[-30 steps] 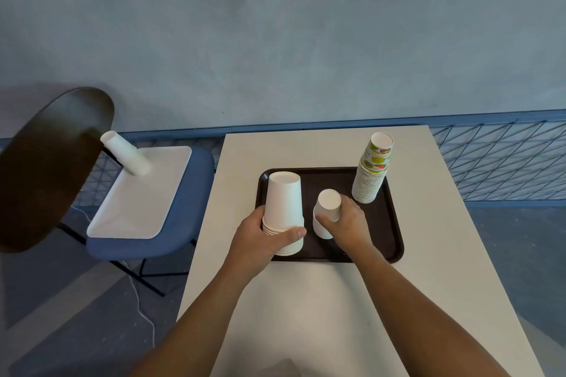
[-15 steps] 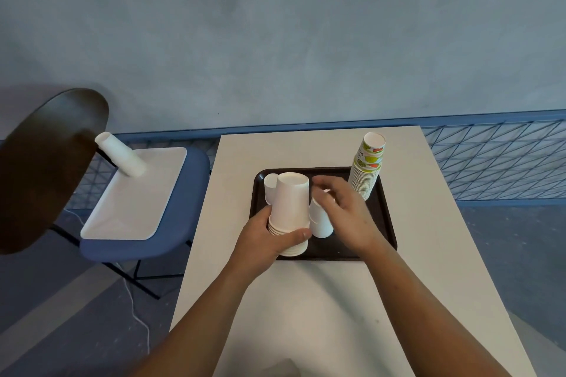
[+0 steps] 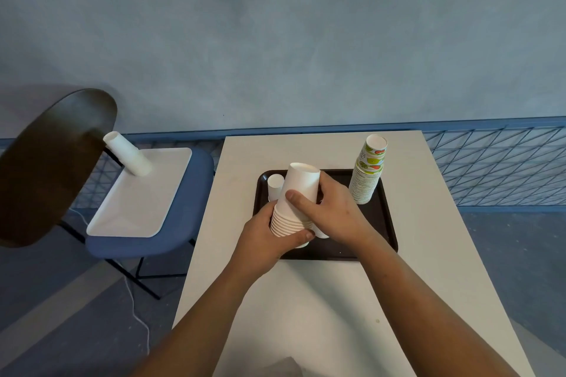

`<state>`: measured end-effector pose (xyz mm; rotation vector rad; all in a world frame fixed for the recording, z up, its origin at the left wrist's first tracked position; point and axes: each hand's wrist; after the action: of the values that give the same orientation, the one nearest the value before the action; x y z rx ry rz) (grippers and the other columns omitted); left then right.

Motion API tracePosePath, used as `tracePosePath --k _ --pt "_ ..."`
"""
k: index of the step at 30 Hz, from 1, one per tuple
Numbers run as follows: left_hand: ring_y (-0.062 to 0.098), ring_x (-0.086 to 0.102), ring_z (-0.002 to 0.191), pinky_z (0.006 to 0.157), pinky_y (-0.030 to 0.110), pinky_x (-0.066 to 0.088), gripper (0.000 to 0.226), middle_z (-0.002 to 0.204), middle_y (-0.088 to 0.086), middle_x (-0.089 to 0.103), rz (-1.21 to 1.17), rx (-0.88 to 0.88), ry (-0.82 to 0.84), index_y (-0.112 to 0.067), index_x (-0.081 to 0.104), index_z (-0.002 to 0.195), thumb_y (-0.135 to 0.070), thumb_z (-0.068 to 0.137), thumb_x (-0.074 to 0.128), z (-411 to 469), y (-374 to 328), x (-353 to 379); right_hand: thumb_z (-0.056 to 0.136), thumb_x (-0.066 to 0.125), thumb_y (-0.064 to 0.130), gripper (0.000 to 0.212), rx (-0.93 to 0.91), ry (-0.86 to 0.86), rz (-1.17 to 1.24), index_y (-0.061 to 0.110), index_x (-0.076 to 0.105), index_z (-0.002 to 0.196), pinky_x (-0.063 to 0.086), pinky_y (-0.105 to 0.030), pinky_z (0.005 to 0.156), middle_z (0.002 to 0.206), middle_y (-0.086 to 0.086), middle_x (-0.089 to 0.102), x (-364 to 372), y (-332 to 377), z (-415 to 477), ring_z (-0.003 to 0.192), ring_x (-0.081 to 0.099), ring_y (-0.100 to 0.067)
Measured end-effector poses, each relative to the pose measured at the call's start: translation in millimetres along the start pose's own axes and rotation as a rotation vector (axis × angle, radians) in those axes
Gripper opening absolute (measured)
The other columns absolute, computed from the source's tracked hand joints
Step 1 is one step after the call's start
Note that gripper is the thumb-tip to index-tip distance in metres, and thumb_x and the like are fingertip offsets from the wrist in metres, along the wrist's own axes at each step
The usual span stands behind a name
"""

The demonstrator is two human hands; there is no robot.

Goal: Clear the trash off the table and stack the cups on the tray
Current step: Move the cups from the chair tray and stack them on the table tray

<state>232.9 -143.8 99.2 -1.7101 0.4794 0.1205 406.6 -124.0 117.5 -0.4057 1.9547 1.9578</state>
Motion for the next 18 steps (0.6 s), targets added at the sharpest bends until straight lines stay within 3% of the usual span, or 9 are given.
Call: tracePosePath --k 6,15,18 --pt "-0.001 0.068 0.087 0.063 0.012 0.050 0.054 0.098 -0.015 0.074 -0.003 0.006 -0.050 -0.036 0.065 0.116 -0.041 0.071 0.093 -4.4 1.1 -0.3 0.084 0.073 0.055 0.045 0.019 -0.039 -0.041 0.022 0.061 0.112 0.045 -0.011 0.061 0.097 0.013 0.067 0.0 2.5 0.6 0.086 0.063 0.002" --pt "-0.005 0.067 0.086 0.065 0.011 0.051 0.052 0.094 -0.025 0.072 0.000 0.031 -0.024 -0.042 0.063 0.110 -0.036 0.070 0.095 -5.2 -6.1 -4.5 0.086 0.073 0.050 0.038 -0.002 -0.022 -0.031 0.024 0.060 0.110 0.045 -0.008 0.061 0.095 0.015 0.066 -2.2 4.8 2.9 0.084 0.063 0.003" --pt "-0.009 0.066 0.087 0.065 0.009 0.050 0.051 0.094 -0.027 0.071 0.009 0.033 -0.017 -0.046 0.060 0.106 -0.035 0.071 0.094 -4.9 -5.8 -5.3 0.086 0.072 0.052 0.041 0.009 -0.038 -0.009 0.021 0.061 0.111 0.045 -0.012 0.062 0.096 0.012 0.068 -3.1 4.0 4.7 0.085 0.064 -0.001"
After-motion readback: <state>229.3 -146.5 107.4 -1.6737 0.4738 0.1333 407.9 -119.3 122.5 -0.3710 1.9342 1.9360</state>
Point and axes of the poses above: each hand's wrist, its own z-axis towards the middle knuckle, its own x-axis out of the palm, y = z × x
